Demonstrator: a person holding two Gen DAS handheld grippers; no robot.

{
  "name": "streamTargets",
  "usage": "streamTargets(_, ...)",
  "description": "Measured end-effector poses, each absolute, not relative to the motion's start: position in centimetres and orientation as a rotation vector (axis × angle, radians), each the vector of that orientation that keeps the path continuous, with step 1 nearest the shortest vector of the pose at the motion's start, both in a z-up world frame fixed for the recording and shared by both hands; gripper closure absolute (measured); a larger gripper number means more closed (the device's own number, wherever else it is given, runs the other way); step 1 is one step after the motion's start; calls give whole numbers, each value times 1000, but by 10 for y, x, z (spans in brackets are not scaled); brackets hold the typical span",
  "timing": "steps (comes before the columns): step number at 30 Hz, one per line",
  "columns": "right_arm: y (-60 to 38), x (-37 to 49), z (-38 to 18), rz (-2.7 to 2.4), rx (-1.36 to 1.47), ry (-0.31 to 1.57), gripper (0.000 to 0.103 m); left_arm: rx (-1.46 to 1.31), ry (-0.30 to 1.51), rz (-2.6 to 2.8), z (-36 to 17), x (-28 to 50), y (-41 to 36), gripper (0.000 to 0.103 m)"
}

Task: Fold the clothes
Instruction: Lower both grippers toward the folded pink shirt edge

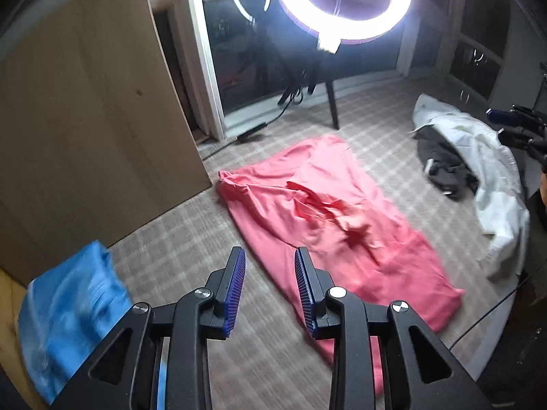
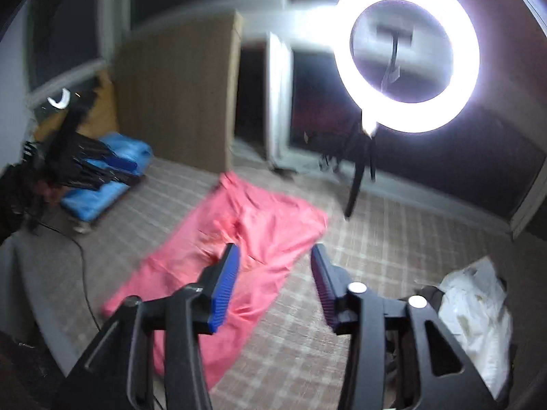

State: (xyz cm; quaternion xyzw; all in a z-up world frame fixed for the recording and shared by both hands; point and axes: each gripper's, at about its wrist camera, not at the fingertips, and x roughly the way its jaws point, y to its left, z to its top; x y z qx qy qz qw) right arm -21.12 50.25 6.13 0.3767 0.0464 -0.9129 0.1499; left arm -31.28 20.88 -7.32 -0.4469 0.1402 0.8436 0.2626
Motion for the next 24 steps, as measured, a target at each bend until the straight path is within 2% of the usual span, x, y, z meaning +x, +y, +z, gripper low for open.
streamTargets(1,502,-227,48,-2617,1124,118,85,-1217,363,2267,-85,-325,213,74)
streamTargets(3,505,-258,22,-2598,1197,33,85,-1228,368,2250,-105,-349,221,75)
streamTargets(6,515,-303,-14,-2592,1280,-63,85,-1254,388,2227,-137,-389,233,83)
streamTargets(10,531,-364,-59,-2616,1388,-101,85,-1320,394,2208,-179,-437,238,92)
streamTargets(13,537,-393,-80,-2604,1416,-133,87,-1328,392,2172,-199,-451,244,93)
streamTargets(16,534,-415,-89,-2581,1400,-132,87,-1309,401,2160,-204,-458,253,93)
streamTargets(22,510,-443,-104,-2555,1463,56,87,-1324,355,2156,-205,-481,263,89)
streamTargets(24,519,-442,-99,-2575,1437,-5,85,-1303,352,2203,-190,-480,254,89)
